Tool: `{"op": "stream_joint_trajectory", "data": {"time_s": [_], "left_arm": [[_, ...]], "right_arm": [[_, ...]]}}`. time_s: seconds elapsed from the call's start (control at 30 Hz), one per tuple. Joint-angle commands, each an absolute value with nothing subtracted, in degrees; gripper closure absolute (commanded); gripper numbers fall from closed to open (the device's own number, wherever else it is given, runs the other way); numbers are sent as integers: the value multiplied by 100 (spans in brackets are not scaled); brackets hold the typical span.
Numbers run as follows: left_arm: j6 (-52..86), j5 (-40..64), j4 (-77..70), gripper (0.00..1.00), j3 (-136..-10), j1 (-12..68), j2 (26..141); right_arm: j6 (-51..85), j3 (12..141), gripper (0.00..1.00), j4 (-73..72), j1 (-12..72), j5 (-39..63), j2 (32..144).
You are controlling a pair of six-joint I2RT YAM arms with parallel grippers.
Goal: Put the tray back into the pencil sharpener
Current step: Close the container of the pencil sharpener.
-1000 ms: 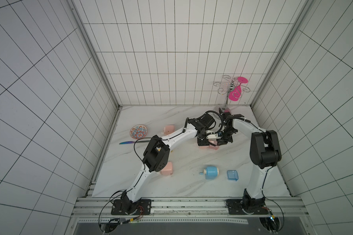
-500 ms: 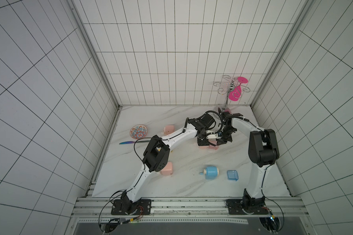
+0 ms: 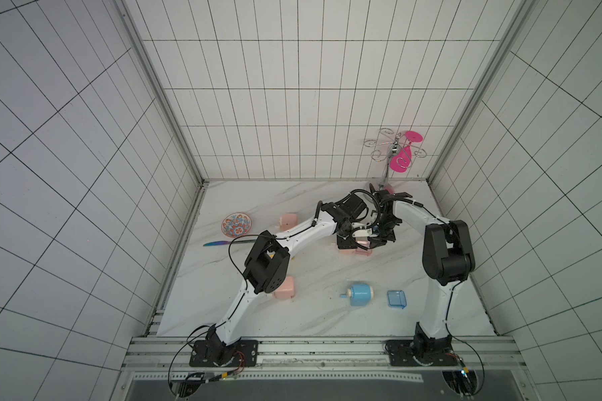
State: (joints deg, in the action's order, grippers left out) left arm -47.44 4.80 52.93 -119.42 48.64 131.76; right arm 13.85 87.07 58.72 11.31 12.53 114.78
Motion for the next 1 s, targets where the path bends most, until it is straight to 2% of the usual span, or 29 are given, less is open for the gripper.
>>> {"op": "stream_joint_trajectory", "data": {"time_s": [0.0,0.97], "left_arm": [[-4842,569,5221,27,-11879,4834,13017],[-4848,572,5192,26,-11844,4813,12993]], "right_arm": [[1274,8888,91,6117,1190,1154,11479],[1173,8974,90,6058,1231,1527,11610]]}}
